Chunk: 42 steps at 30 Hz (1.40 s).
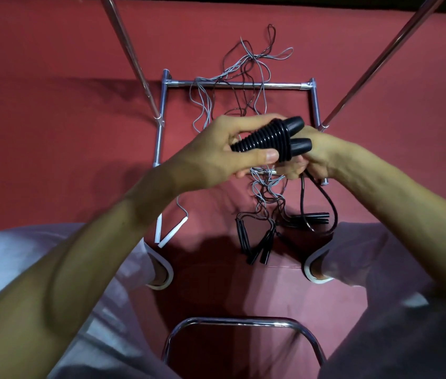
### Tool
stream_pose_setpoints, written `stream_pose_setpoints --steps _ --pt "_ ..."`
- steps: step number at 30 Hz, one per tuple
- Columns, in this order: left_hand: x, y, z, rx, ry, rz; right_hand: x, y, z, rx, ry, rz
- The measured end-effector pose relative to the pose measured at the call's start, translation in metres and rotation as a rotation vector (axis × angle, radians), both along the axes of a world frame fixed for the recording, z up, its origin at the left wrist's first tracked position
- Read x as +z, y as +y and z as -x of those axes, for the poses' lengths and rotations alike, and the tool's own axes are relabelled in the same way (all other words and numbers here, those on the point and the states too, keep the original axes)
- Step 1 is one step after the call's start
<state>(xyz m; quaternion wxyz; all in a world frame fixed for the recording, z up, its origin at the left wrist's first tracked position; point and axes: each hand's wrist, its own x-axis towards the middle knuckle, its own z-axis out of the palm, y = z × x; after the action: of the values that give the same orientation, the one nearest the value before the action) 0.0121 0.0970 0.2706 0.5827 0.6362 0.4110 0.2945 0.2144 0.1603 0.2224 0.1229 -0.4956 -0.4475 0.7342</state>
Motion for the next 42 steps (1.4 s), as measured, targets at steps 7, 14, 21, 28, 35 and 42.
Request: stream_pose_setpoints --steps 7,14,21,28,35,42 --pt "-0.004 0.010 0.012 0.113 -0.216 0.524 0.022 0.006 0.002 -0.249 0.003 -0.218" --pt "0.005 0.020 0.021 0.026 -0.402 0.881 0.024 -0.006 -0.016 0.073 -0.489 -1.438" --pt "0.001 0.018 0.020 -0.011 -0.448 0.879 0.042 0.013 -0.032 0.158 -0.245 -0.907" --pt "-0.010 0.016 0.014 0.128 -0.339 0.621 0.033 -0.005 -0.012 0.042 0.079 -0.278" --pt "-0.004 0.021 0.025 0.231 -0.120 0.271 0.035 -0.009 -0.005 -0.025 0.224 -0.103" --pt "-0.024 0.021 0.018 0.321 0.021 0.141 0.034 -0.013 0.002 -0.081 -0.102 -0.234"
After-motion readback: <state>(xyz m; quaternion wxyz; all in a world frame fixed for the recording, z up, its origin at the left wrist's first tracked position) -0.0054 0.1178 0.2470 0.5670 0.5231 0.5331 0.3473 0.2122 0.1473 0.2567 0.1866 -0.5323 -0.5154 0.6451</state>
